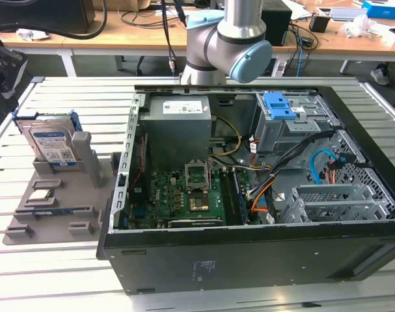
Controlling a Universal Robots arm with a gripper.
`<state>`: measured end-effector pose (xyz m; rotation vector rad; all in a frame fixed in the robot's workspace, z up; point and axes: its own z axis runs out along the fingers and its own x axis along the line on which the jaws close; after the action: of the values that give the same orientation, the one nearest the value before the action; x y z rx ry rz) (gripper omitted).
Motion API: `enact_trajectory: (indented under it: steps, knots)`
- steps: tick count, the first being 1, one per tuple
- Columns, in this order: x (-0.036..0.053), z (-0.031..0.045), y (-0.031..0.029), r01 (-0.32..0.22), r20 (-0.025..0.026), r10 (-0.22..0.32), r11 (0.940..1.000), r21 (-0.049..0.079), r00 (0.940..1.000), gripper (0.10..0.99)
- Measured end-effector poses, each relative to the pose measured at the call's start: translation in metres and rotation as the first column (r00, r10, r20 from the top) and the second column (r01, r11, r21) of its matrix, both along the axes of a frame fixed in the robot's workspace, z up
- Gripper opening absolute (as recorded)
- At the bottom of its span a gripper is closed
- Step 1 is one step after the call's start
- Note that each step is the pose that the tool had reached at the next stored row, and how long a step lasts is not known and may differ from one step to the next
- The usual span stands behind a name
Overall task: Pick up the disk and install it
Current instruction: 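Reach for the disk, then pick up the disk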
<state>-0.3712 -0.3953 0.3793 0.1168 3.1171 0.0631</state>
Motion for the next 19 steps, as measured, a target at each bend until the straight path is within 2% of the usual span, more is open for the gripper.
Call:
enact_trajectory:
  steps: [7,10,14,17,19]
  knots:
    - [0.0002,-0.0001,0.0000,0.000,0.0001,0.000,1.0000,0.000,1.0000,0.106]
    - [0.0002,-0.0001,0.0000,-0.042,0.0001,0.042,0.9991,0.000,0.9991,0.106]
    - [0.0002,0.0000,0.0000,-0.154,0.0001,0.154,0.9881,0.000,0.9881,0.106]
    - [0.0002,0.0000,0.0000,-0.199,0.0001,0.199,0.9799,0.000,0.9799,0.106]
    - [0.0002,-0.0001,0.0000,-0.263,0.0002,0.263,0.9649,0.000,0.9649,0.106]
